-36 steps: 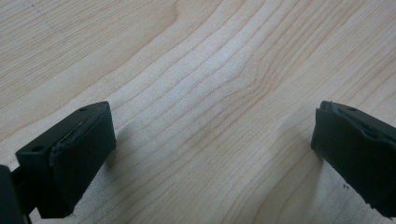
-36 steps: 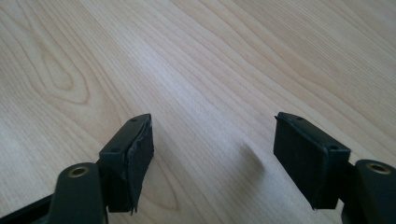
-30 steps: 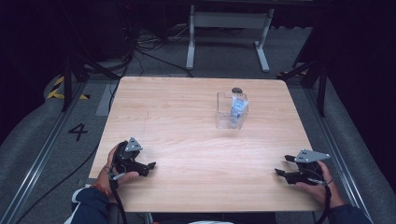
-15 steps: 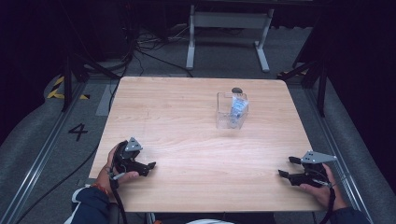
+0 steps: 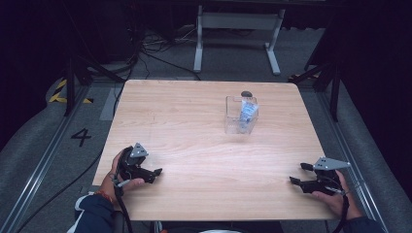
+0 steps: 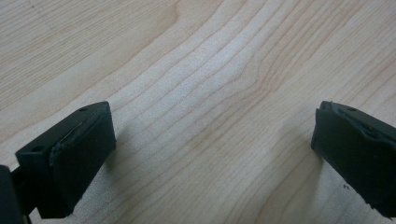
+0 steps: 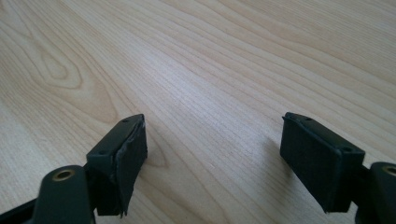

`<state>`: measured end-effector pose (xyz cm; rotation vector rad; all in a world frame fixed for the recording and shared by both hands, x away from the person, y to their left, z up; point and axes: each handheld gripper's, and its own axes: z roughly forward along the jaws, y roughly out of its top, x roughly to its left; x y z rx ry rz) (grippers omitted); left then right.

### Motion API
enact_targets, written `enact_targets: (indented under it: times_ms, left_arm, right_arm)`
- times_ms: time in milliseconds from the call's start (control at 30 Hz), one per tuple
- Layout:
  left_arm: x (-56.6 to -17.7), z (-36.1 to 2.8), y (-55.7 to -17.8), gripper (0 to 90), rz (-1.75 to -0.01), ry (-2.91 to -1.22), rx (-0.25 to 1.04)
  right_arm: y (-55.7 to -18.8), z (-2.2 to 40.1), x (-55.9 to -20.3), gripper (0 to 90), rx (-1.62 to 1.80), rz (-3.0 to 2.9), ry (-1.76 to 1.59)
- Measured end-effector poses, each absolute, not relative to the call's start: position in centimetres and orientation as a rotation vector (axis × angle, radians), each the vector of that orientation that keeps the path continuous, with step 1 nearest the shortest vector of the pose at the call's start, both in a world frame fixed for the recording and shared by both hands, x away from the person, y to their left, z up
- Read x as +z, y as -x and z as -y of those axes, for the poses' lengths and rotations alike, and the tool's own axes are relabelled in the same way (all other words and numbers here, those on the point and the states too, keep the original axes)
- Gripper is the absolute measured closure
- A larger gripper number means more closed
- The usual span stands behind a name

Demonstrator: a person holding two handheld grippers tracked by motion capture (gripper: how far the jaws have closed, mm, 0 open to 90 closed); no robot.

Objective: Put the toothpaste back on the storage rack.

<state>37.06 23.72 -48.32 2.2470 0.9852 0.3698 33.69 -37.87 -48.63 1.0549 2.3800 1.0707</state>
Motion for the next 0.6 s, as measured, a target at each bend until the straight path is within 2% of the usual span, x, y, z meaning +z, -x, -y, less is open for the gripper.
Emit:
enact_targets:
  times_ms: [600]
  left_arm:
    - [-48.35, -23.66, -37.05, 0.2, -0.995, -2.241, 0.358]
  right_arm:
    - [-33.71, 37.90, -48.63, 23.2, 1.071, -2.382, -1.052]
